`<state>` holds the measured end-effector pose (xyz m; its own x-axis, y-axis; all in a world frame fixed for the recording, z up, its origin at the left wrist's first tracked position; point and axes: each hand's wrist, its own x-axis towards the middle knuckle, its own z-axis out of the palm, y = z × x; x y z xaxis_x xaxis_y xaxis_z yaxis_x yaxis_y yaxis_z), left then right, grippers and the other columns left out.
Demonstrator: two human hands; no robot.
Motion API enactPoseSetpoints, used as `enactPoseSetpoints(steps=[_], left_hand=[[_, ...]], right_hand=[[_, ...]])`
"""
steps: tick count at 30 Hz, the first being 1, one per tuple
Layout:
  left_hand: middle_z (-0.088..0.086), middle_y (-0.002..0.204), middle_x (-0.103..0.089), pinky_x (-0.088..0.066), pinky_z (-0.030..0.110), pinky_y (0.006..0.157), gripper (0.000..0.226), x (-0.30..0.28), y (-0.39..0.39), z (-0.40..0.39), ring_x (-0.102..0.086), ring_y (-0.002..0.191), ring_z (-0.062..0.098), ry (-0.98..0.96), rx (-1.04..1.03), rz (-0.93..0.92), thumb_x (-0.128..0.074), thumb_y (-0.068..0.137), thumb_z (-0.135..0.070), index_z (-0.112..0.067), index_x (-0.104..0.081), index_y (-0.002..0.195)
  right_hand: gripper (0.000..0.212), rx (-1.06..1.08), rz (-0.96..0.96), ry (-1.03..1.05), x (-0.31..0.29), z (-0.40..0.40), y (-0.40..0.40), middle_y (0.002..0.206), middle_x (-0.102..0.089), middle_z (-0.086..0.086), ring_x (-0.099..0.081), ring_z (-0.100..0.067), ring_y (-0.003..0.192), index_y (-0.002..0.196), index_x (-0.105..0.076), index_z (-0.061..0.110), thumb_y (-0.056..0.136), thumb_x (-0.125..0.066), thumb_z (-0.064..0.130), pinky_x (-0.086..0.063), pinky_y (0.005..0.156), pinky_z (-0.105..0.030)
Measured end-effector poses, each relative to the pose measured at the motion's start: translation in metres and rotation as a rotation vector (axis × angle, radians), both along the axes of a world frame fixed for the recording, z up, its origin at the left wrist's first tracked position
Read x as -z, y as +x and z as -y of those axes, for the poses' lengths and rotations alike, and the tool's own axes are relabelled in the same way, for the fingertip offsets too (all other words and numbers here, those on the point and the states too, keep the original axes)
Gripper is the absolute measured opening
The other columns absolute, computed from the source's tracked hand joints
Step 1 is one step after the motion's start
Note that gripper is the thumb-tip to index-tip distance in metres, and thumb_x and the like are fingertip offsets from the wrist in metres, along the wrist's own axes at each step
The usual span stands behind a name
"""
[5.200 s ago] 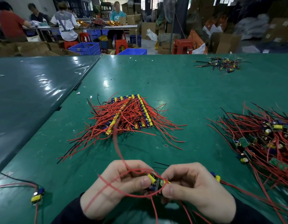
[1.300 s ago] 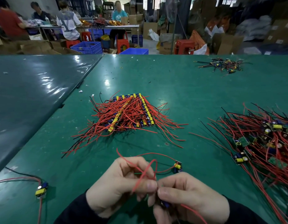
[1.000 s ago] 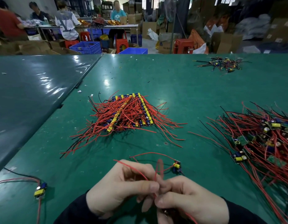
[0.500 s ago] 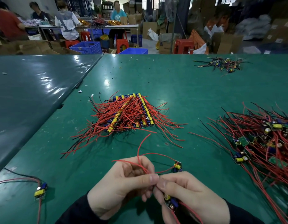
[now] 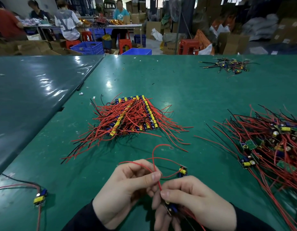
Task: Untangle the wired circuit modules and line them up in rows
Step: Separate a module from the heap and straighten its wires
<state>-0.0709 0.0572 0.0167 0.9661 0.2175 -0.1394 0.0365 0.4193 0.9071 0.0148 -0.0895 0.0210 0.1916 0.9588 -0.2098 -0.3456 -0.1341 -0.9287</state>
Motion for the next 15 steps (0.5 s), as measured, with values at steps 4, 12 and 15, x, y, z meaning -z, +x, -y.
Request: enactPoseSetpoints(steps=[4,12,15], left_hand=[[0.013,0.057,-0.053,-0.042,0.018,0.043,0.002,-0.0032,-0.0013,-0.0012,-0.05,0.046,0.014,0.005,0.079,0.006,-0.068,0.067,-0.004,-0.005,-0.066,0.069],[0.012,0.055,-0.058,-0.044,0.018,0.044,0.012,-0.002,-0.001,-0.0025,-0.054,0.045,0.014,0.087,0.067,0.057,-0.076,0.056,-0.005,-0.005,-0.071,0.067],[0.011,0.055,-0.059,-0.045,0.018,0.044,0.019,-0.0017,-0.0015,-0.0042,-0.056,0.045,0.014,0.067,0.098,0.049,-0.082,0.051,-0.009,-0.007,-0.071,0.067]], right_hand=[[0.024,-0.043,-0.103,-0.043,0.0014,-0.0005,-0.0001,0.071,-0.07,-0.004,-0.062,-0.008,0.058,0.082,-0.067,0.011,0.091,-0.047,0.021,-0.048,0.059,-0.018],[0.029,0.041,-0.043,-0.045,0.0041,-0.0051,-0.0017,0.053,-0.063,-0.005,-0.052,-0.009,0.041,0.057,-0.061,0.018,0.081,-0.045,0.021,-0.041,0.044,-0.017],[0.033,0.02,-0.063,-0.049,0.0002,-0.0029,-0.0021,0.049,-0.062,-0.002,-0.049,-0.008,0.038,0.053,-0.058,0.02,0.083,-0.044,0.025,-0.038,0.042,-0.016]])
